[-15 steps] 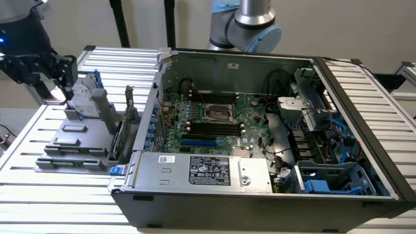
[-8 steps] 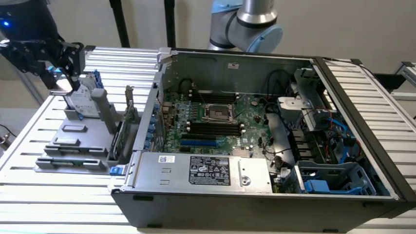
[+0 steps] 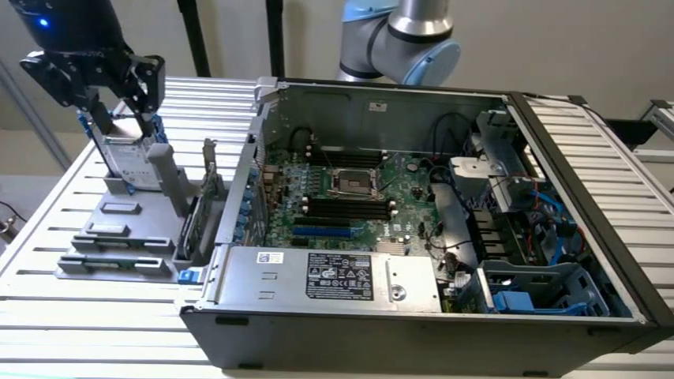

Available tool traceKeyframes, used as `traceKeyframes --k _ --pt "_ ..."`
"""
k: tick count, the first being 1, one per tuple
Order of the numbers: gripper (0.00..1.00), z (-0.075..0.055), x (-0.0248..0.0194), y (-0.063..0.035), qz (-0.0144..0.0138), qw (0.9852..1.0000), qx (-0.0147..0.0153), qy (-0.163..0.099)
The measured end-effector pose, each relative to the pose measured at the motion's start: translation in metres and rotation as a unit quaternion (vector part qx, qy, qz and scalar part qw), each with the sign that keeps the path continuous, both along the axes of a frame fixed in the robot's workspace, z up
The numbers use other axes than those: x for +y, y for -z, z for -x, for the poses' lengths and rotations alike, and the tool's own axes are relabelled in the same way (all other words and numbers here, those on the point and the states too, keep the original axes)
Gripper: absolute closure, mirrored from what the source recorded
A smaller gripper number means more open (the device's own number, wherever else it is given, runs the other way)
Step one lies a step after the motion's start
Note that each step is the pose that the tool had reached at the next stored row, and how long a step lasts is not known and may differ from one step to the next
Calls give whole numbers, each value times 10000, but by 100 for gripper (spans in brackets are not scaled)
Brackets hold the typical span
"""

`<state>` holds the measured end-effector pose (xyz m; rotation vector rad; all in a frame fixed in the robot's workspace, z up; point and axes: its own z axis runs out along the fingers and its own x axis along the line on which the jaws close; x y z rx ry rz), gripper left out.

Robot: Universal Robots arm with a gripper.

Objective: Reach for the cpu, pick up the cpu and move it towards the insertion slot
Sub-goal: 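Pick up the cpu and move it towards the insertion slot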

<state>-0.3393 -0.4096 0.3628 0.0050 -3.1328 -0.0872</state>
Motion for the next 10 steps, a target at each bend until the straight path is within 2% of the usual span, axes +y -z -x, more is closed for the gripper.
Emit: traceKeyframes --k 6,10 --pt "46 -275 0 -61 -46 10000 0 0" --pt "46 -456 0 -105 -66 10000 2 0"
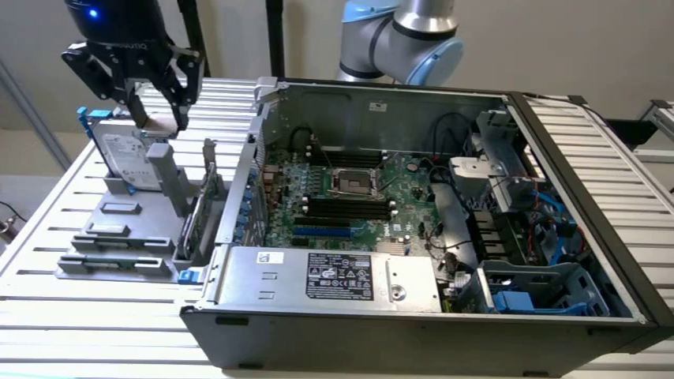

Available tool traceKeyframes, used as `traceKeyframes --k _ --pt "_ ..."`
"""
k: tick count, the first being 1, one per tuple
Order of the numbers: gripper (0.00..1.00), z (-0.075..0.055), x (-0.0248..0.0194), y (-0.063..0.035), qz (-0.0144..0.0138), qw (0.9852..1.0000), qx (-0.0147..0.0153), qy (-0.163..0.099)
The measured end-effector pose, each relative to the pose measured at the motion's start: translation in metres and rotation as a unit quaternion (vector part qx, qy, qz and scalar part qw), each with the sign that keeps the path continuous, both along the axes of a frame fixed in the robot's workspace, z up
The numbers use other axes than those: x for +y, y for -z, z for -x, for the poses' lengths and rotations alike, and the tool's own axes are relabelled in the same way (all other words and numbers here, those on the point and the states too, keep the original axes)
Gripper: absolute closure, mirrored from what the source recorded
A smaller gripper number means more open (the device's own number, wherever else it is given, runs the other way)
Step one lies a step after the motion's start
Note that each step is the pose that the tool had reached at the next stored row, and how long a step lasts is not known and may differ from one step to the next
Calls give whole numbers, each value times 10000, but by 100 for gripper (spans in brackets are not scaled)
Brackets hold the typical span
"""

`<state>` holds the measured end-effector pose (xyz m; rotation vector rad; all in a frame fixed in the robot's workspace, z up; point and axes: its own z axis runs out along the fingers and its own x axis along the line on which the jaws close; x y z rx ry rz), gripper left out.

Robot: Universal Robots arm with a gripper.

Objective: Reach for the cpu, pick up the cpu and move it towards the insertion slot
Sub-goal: 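Pick up the cpu and move it towards the insertion slot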

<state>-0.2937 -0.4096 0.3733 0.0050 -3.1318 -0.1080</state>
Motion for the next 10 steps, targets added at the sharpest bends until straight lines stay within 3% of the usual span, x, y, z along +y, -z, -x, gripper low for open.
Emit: traceKeyframes --k 10 --pt "46 -452 0 -74 -12 10000 7 0"
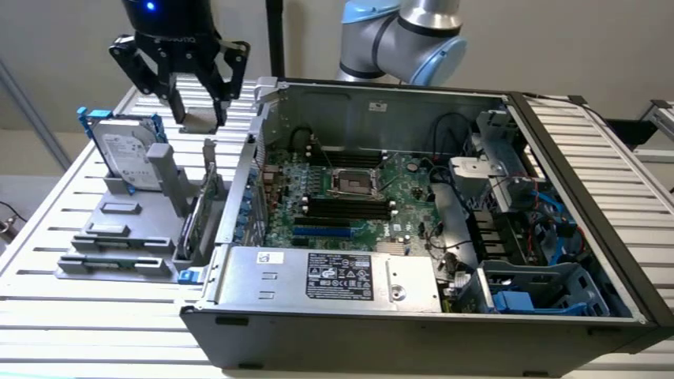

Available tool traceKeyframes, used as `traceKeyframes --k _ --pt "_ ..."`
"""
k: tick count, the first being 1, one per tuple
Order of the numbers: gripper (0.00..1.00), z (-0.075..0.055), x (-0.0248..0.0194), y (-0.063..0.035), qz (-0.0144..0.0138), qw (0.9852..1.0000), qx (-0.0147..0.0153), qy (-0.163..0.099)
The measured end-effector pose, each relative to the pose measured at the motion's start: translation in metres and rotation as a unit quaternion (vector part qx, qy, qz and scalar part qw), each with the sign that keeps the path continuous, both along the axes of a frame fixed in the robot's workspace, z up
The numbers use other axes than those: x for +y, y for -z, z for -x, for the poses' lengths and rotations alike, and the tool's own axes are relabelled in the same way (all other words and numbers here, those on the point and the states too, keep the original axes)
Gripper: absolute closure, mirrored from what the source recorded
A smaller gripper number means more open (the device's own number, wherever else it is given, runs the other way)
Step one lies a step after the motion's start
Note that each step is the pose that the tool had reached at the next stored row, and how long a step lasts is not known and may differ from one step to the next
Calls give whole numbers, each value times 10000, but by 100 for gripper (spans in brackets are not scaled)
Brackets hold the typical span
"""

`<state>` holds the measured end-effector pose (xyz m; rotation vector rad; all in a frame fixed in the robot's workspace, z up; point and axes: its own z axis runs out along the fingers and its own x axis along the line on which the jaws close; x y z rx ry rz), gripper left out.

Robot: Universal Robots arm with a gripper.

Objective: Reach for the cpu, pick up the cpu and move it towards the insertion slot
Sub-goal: 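Pick up the cpu and move it towards the insertion slot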

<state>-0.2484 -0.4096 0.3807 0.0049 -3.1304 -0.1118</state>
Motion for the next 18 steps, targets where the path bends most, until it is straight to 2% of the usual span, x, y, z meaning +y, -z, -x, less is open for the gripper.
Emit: traceKeyframes --k 18 --pt "46 -819 0 -29 -1 10000 5 0"
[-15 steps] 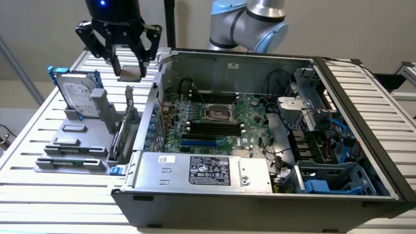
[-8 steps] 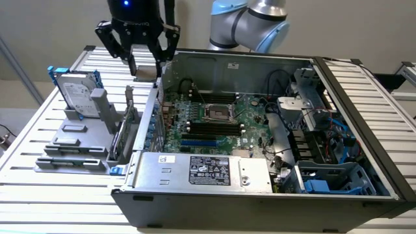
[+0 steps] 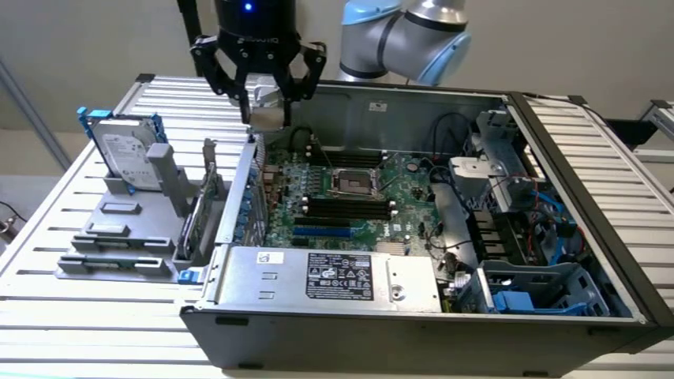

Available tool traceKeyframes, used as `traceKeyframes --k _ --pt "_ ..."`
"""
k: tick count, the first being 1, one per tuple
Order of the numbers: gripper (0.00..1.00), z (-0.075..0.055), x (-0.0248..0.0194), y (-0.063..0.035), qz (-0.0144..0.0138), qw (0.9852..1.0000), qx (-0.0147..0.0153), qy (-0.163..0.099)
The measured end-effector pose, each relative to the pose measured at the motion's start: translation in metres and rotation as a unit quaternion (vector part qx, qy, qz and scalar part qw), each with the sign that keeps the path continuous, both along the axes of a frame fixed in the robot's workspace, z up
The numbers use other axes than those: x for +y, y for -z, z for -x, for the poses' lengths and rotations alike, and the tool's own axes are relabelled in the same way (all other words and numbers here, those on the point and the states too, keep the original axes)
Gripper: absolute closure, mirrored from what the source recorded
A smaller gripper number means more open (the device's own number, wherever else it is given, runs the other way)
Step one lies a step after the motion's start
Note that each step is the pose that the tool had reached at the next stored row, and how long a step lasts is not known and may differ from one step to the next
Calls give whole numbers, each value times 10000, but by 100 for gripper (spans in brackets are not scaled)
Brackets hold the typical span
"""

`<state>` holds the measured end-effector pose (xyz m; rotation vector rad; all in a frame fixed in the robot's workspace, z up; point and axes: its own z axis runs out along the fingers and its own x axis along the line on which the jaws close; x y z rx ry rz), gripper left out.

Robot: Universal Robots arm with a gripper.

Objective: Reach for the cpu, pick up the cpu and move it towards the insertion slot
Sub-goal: 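Pick up the cpu and move it towards the insertion slot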

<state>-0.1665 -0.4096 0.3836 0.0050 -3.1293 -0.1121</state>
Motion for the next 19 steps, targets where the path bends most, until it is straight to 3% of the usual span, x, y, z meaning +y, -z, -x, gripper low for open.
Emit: traceKeyframes --k 6,10,14,19 --pt "46 -275 6 20 0 10000 0 0" --pt "46 -455 33 62 0 10000 0 0" --pt "46 -637 95 125 1 10000 0 0" --pt "46 -859 215 202 4 10000 0 0"
